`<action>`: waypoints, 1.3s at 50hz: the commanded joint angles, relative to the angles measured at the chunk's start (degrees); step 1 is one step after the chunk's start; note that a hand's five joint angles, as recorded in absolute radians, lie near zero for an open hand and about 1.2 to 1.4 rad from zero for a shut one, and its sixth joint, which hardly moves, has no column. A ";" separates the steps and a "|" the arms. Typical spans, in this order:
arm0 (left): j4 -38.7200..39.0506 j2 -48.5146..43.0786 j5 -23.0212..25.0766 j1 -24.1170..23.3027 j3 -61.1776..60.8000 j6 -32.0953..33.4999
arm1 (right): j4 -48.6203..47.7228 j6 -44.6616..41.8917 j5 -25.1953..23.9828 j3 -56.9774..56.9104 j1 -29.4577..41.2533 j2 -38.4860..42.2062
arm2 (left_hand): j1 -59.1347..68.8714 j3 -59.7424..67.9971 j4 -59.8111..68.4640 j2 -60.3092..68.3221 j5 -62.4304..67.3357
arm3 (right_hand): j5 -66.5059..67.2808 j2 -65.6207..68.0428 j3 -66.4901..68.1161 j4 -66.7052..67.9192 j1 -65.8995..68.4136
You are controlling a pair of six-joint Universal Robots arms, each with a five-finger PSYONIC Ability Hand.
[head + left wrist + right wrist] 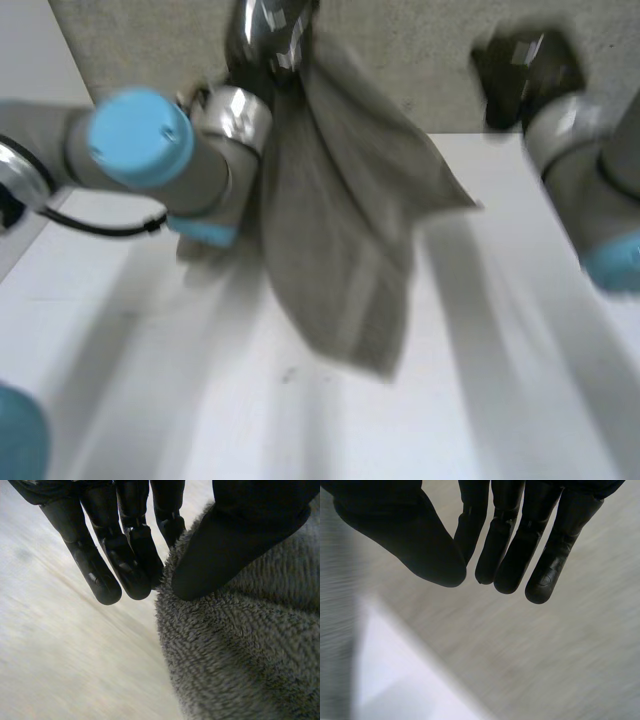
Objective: Fold the towel.
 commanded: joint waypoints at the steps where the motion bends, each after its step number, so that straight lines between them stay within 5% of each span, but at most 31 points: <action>1: 1.17 10.25 -4.03 0.17 -0.10 -0.40 | -16.77 -0.03 2.45 -7.49 1.03 -0.25 | 14.11 10.44 10.39 10.34 11.68 | 13.15 12.77 12.11 11.70 24.08; 14: -1.81 17.37 -5.18 4.22 -25.48 -0.05 | -19.27 -2.93 2.00 10.09 6.48 -2.10 | 14.11 10.44 10.39 10.34 11.68 | 13.15 12.77 12.11 11.70 24.08; 16: -2.08 18.25 -5.35 4.22 -28.65 -0.05 | -18.48 -2.84 2.09 11.68 6.48 -1.49 | 14.11 10.44 10.39 10.34 11.68 | 2.62 2.23 1.57 1.16 13.55; 18: -2.17 19.14 -5.27 4.22 -31.67 0.04 | -15.42 -2.58 2.18 13.16 6.22 0.70 | 14.11 10.44 10.39 10.34 11.68 | -52.76 -53.15 -53.81 -54.22 -41.83; 20: -2.17 21.67 -5.27 4.30 -36.83 0.65 | -12.88 -2.05 2.09 13.08 6.22 2.28 | 14.11 10.44 10.39 10.34 11.68 | -56.85 -57.23 -57.89 -58.30 -45.92; 24: -2.17 24.41 -4.65 4.30 -41.34 1.88 | -7.75 1.91 0.42 11.94 5.52 5.11 | 14.11 10.44 10.39 10.34 11.68 | -56.85 -57.23 -57.89 -58.30 -45.92; 28: -2.44 29.94 -4.48 3.96 -48.53 3.64 | -1.26 12.00 -17.63 6.15 1.66 8.00 | 14.11 10.44 10.39 10.34 11.68 | -56.85 -57.23 -57.89 -58.30 -45.92; 32: -3.22 34.42 -4.48 3.43 -53.01 3.73 | 1.21 12.98 -25.85 2.55 1.30 11.51 | 14.11 10.44 10.39 10.34 11.68 | -56.85 -57.23 -57.89 -58.30 -45.92; 39: -5.07 39.44 -4.83 2.90 -55.22 3.64 | 1.56 17.64 -26.47 -0.01 2.09 16.62 | 14.11 10.44 10.39 10.34 11.68 | -56.85 -57.23 -57.89 -58.30 -45.92; 46: -6.57 42.34 -5.09 2.11 -55.75 3.64 | -0.63 35.45 -27.26 -1.77 5.50 22.85 | 14.11 10.44 10.39 10.34 11.68 | -56.85 -57.23 -57.89 -58.30 -45.92; 57: -6.48 43.92 -5.27 1.67 -55.66 3.47 | -4.59 38.99 -20.68 -5.99 12.54 32.08 | 14.11 10.44 10.39 10.34 11.68 | -52.05 -52.43 -53.10 -53.51 -41.12; 65: -6.48 42.78 -5.27 2.10 -55.66 3.55 | -4.07 39.70 -20.94 -4.15 13.70 28.59 | 14.11 10.44 10.39 10.34 11.68 | -54.58 -54.96 -55.63 -56.03 -43.65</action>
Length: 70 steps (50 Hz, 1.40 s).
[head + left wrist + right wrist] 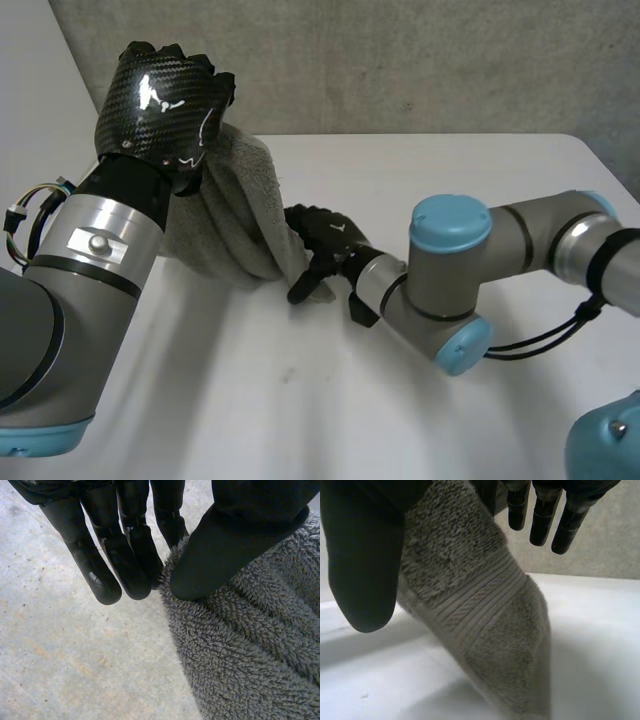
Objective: Fold the towel.
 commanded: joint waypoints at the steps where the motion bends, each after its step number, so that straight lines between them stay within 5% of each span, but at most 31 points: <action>1: 0.05 -0.84 0.00 0.48 -0.06 0.12 | 0.68 -0.14 0.51 1.34 0.68 -3.14 | 14.06 10.38 10.25 10.27 11.67 | -0.55 -0.47 0.31 -0.80 0.64; 8: -0.04 -1.54 0.00 0.66 -0.15 -0.14 | 3.93 -2.34 0.95 4.15 -1.43 -7.53 | 14.06 10.38 10.25 10.27 11.67 | -0.22 -0.14 0.65 -0.47 0.98; 16: -0.04 -1.02 -0.18 -0.05 0.03 -0.23 | 2.70 -0.14 2.45 3.36 0.06 -3.58 | 14.06 10.38 10.25 10.27 11.67 | -0.39 -0.31 0.48 -0.64 0.81; 27: -0.74 -0.58 -3.08 -0.84 0.91 -0.23 | -0.99 7.41 12.20 -5.51 4.81 5.21 | 14.06 10.38 10.25 10.27 11.67 | 4.66 4.74 5.53 4.41 5.86; 28: -0.74 -0.58 -3.17 -1.01 0.91 -0.23 | -0.90 8.28 13.07 -6.91 4.98 6.52 | 14.06 10.38 10.25 10.27 11.67 | 15.82 15.90 16.69 15.57 17.01; 29: -0.74 -0.66 -3.25 -1.01 0.99 -0.23 | -0.99 8.73 14.21 -7.79 4.98 7.23 | 14.06 10.38 10.25 10.27 11.67 | 42.91 42.99 43.77 42.66 44.10; 30: -0.74 -0.67 -3.25 -1.01 0.99 -0.23 | -0.99 8.73 14.22 -7.80 4.98 7.23 | 14.06 10.38 10.25 10.27 11.67 | 43.18 43.26 44.05 42.93 44.38; 31: -0.74 -0.75 -3.34 -0.93 0.91 -0.23 | -1.07 8.82 15.88 -7.97 4.98 7.41 | 14.06 10.38 10.25 10.27 11.67 | 66.94 67.02 67.80 66.69 68.13; 35: -0.74 -1.02 -3.34 -0.40 0.82 -0.23 | -1.08 7.33 21.61 -7.54 4.63 6.09 | 14.06 10.38 10.25 10.27 11.67 | 67.18 67.26 68.04 66.93 68.37; 37: -0.65 -1.45 -3.34 0.56 0.56 -0.23 | -1.07 2.61 26.94 -4.74 2.71 1.29 | 14.06 10.38 10.25 10.27 11.67 | 67.18 67.26 68.04 66.93 68.37; 41: -0.74 -1.81 -3.25 2.59 0.20 -0.23 | -3.62 -4.19 28.20 1.60 -1.87 -6.92 | 14.06 10.38 10.25 10.27 11.67 | 67.18 67.26 68.04 66.93 68.37; 47: -1.44 -4.79 -3.17 3.91 -0.06 -1.19 | -9.42 -18.92 19.52 14.06 -6.88 -23.05 | 14.06 10.38 10.25 10.27 11.67 | 67.18 67.26 68.04 66.93 68.37; 51: -3.89 -6.90 -3.17 3.65 -0.32 -2.68 | -3.83 -32.79 12.92 19.43 -6.54 -29.49 | 14.06 10.38 10.25 10.27 11.67 | 67.18 67.26 68.04 66.93 68.37; 57: -7.68 -9.72 -3.17 3.38 -0.50 -5.06 | 10.93 -49.86 14.48 21.64 -6.27 -33.63 | 14.06 10.38 10.25 10.27 11.67 | 67.18 67.26 68.04 66.93 68.37; 70: -19.63 -22.62 -2.46 2.85 9.32 -5.59 | 22.66 -59.37 17.83 12.79 -6.18 -25.48 | 14.06 10.38 10.25 10.27 11.67 | 67.18 67.26 68.04 66.93 68.37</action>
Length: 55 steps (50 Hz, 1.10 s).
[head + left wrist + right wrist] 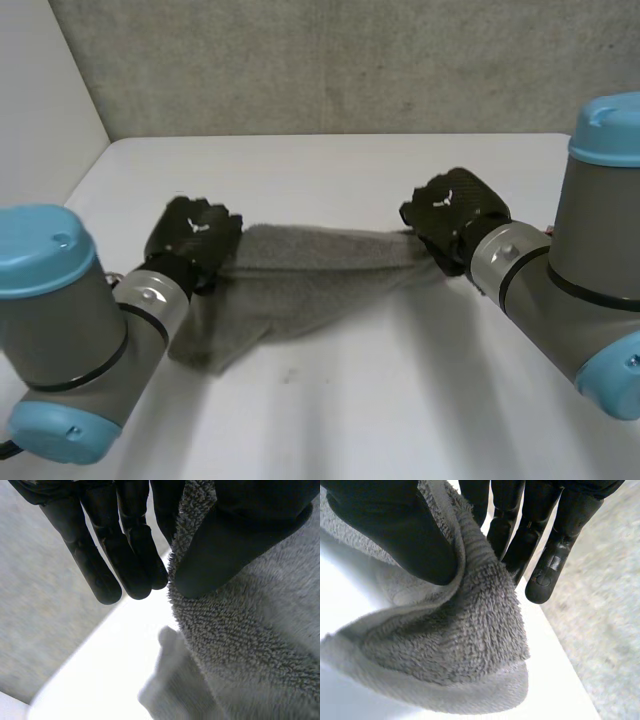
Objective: Fold the towel.
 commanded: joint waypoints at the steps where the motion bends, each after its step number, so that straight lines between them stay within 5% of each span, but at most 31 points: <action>1: -3.73 -8.21 0.27 0.53 10.54 0.35 | 1.56 -5.24 1.11 -9.79 0.10 9.44 | 14.16 10.32 10.24 10.23 11.33 | 14.47 13.11 12.46 11.65 25.48; 5: -2.68 -11.57 0.18 0.79 19.18 0.52 | -3.46 -8.16 2.51 -17.37 0.01 15.00 | 14.16 10.32 10.24 10.23 11.33 | 14.47 13.11 12.46 11.65 25.48; 10: 3.48 -15.70 -0.17 0.79 35.97 0.79 | -22.35 -14.31 5.06 -29.15 0.01 20.01 | 14.16 10.32 10.24 10.23 11.33 | 14.47 13.11 12.46 11.65 25.48; 15: 19.08 -15.96 -1.92 1.05 46.34 0.52 | -56.21 -18.97 0.07 -29.95 -0.08 18.70 | 14.16 10.32 10.24 10.23 11.33 | 14.47 13.11 12.46 11.65 25.48; 17: 22.25 -15.44 -3.41 1.23 45.91 0.61 | -59.76 -18.79 -2.12 -28.46 -0.08 17.74 | 14.16 10.32 10.24 10.23 11.33 | 14.47 13.11 12.46 11.65 25.48; 23: 25.71 -12.71 -8.26 1.32 35.39 0.52 | -54.19 -17.92 -4.87 -21.96 -0.69 15.97 | 14.16 10.32 10.24 10.23 11.33 | 14.47 13.11 12.46 11.65 25.48; 35: 26.24 -13.68 -8.70 0.18 11.19 -0.09 | -34.92 -10.00 -4.78 -6.30 -2.10 17.11 | 14.16 10.32 10.24 10.23 11.33 | 14.47 13.11 12.46 11.65 25.48; 43: 24.48 -16.14 -9.05 -5.01 0.29 0.08 | -22.35 -6.22 -2.76 0.56 -3.68 18.17 | 11.49 7.65 7.57 7.57 8.66 | 14.47 13.11 12.46 11.65 25.48; 48: 18.94 -11.22 -9.05 -8.52 -3.93 0.35 | -18.66 -3.76 0.76 2.40 -4.39 15.62 | -2.47 -6.31 -6.39 -6.40 -5.30 | 14.47 13.11 12.46 11.65 25.48; 50: 12.91 -6.40 -8.88 -10.36 -5.15 0.00 | -17.96 -2.98 2.77 4.33 -4.91 12.47 | -25.53 -29.38 -29.46 -29.46 -28.37 | 14.47 13.11 12.46 11.65 25.48; 51: 12.88 -6.38 -8.87 -10.37 -5.16 0.00 | -17.96 -2.97 2.78 4.34 -4.91 12.45 | -25.68 -29.53 -29.60 -29.61 -28.51 | 14.47 13.11 12.46 11.65 25.48; 53: 5.80 -2.36 -8.79 -11.33 -5.34 0.26 | -18.66 -3.93 3.57 7.57 -6.57 10.18 | -52.31 -56.16 -56.24 -56.24 -55.14 | 14.47 13.11 12.46 11.65 25.48; 55: 2.19 -0.51 -8.44 -11.68 -4.81 0.17 | -18.84 -4.29 3.48 8.81 -7.71 9.47 | -54.59 -58.44 -58.52 -58.52 -57.42 | 14.47 13.11 12.46 11.65 25.48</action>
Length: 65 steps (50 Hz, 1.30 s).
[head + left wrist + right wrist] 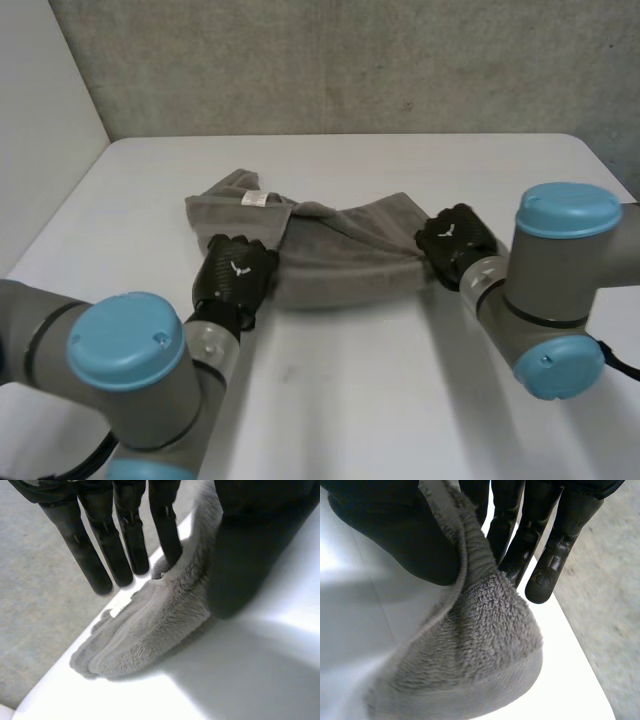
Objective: Fold the towel.
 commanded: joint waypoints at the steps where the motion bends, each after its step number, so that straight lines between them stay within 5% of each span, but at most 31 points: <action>1: -17.28 11.14 0.98 -2.67 0.21 -0.01 | -0.94 -1.02 2.15 6.65 -4.09 -5.66 | -38.38 -39.00 -39.68 -38.94 -39.64 | 13.78 13.11 12.05 11.64 25.48; 7: -20.21 13.54 3.53 -1.08 4.34 0.34 | -4.64 -2.52 1.53 10.79 -7.44 -6.55 | -38.55 -39.18 -39.85 -39.12 -39.82 | 13.78 13.11 12.05 11.64 25.48; 12: -19.95 10.13 13.96 9.17 13.37 0.52 | -9.38 -6.03 0.04 13.95 -8.67 -6.63 | -36.54 -37.17 -37.84 -37.11 -37.81 | 13.78 13.11 12.05 11.64 25.48; 16: -20.12 4.42 20.64 12.26 19.08 0.52 | -10.43 -6.21 -0.13 14.31 -8.14 -6.29 | -35.70 -36.33 -37.00 -36.27 -36.96 | 13.78 13.11 12.05 11.64 25.48; 23: -20.65 -7.54 34.19 12.89 31.39 0.52 | -12.02 -6.47 -0.49 15.28 -7.88 -5.32 | -27.15 -27.77 -28.45 -27.71 -28.41 | 13.78 13.11 12.05 11.64 25.48; 31: -21.26 -14.66 41.58 12.63 37.12 0.69 | -12.11 -6.48 -0.57 15.63 -7.88 -4.44 | -25.61 -26.23 -26.90 -26.17 -26.87 | 13.78 13.11 12.05 11.64 25.48; 37: -23.38 -17.66 44.23 12.45 38.00 2.37 | -12.20 -6.65 -0.66 16.15 -7.79 -3.47 | -23.42 -24.04 -24.71 -23.98 -24.68 | 13.78 13.11 12.05 11.64 25.48; 47: -31.28 -23.02 45.46 11.57 38.18 20.53 | -12.99 -6.74 -0.66 16.51 -7.70 -3.47 | -23.42 -24.04 -24.71 -23.98 -24.68 | 13.78 13.11 12.05 11.64 25.48; 54: -33.22 -24.17 45.46 10.61 38.18 24.78 | -12.99 -6.65 -0.66 16.60 -7.70 -3.38 | -21.57 -22.19 -22.86 -22.13 -22.83 | 13.78 13.11 12.05 11.64 25.48; 57: -32.87 -24.08 44.93 10.43 38.09 25.22 | -12.99 -6.65 -0.66 16.60 -7.61 -3.38 | -5.75 -6.38 -7.05 -6.32 -7.02 | 13.78 13.11 12.05 11.64 25.48; 59: -31.56 -23.47 44.76 10.08 38.70 25.04 | -13.07 -6.65 -0.66 16.60 -7.35 -3.03 | 24.39 23.77 23.10 23.83 23.13 | 13.78 13.11 12.05 11.64 25.48; 65: -21.90 -18.99 43.53 8.58 37.57 23.20 | -13.08 -6.74 -0.66 16.60 -7.35 -2.94 | 30.89 30.27 29.60 30.33 29.63 | 13.78 13.11 12.05 11.64 25.48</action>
